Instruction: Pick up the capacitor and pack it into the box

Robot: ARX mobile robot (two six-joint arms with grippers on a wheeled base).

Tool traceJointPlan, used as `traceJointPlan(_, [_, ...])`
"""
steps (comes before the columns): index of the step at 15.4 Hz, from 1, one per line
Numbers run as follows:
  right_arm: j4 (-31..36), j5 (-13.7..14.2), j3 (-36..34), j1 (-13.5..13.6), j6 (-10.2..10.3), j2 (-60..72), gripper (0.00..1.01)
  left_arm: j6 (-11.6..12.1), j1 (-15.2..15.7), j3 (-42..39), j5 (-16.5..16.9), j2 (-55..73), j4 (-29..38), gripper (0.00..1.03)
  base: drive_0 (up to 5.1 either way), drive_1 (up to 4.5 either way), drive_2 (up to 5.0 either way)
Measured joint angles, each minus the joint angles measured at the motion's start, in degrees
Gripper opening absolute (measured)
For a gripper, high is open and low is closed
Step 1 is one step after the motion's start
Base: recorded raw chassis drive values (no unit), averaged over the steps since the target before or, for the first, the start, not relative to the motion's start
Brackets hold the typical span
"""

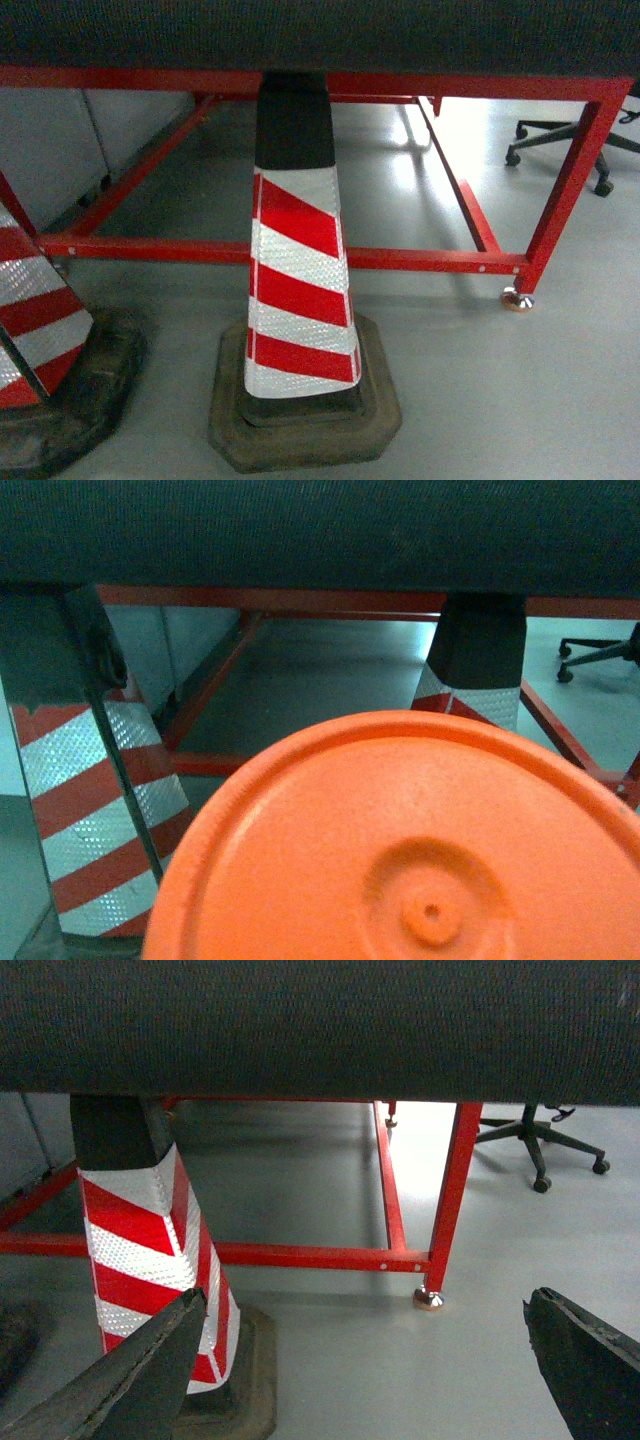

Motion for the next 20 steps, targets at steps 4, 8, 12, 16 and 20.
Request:
traceJointPlan(4, [0.04, 0.09, 0.0, 0.0, 0.09, 0.0, 0.98, -0.04, 0.0, 0.0, 0.13, 0.0, -0.02, 0.42, 0.0, 0.0, 0.0])
traceJointPlan(8, [0.04, 0.09, 0.0, 0.0, 0.09, 0.0, 0.98, -0.04, 0.0, 0.0, 0.13, 0.0, -0.02, 0.42, 0.0, 0.0, 0.0])
traceJointPlan(12, [0.0, 0.09, 0.0, 0.0, 0.09, 0.0, 0.98, -0.04, 0.0, 0.0, 0.15, 0.0, -0.04, 0.42, 0.0, 0.0, 0.0])
traceJointPlan(16, [-0.02, 0.0, 0.0, 0.0, -0.07, 0.0, 0.98, -0.04, 0.0, 0.0, 0.04, 0.0, 0.0, 0.42, 0.0, 0.0, 0.0])
traceJointPlan(20, [0.37, 0.02, 0.0, 0.0, 0.02, 0.0, 0.98, -0.04, 0.0, 0.0, 0.02, 0.0, 0.31, 0.42, 0.0, 0.0, 0.0])
